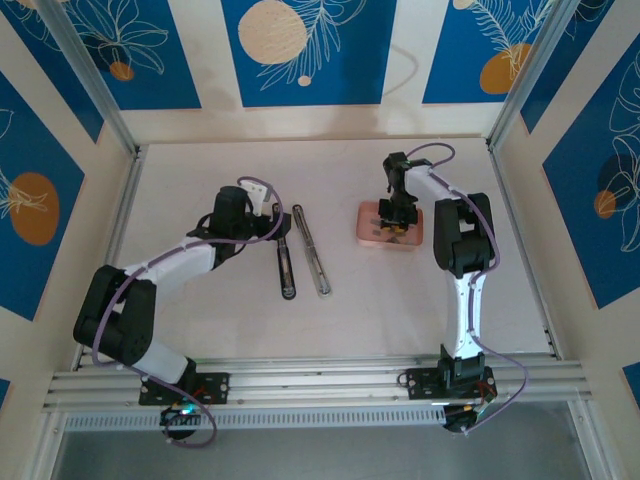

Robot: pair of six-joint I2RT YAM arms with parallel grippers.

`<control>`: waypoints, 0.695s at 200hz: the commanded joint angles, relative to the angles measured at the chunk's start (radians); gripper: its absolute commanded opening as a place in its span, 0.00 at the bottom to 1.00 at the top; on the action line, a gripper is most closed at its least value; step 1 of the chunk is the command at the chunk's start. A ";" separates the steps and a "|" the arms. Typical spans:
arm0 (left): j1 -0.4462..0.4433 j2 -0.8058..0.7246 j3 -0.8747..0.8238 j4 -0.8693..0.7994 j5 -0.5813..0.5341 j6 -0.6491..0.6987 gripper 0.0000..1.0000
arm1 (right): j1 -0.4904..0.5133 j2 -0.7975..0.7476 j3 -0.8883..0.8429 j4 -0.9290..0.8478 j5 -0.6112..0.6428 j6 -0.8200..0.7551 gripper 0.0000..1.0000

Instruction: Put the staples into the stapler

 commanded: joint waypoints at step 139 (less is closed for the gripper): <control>0.012 -0.149 -0.071 0.037 0.016 -0.037 0.81 | 0.064 -0.365 -0.159 0.131 0.002 0.022 0.18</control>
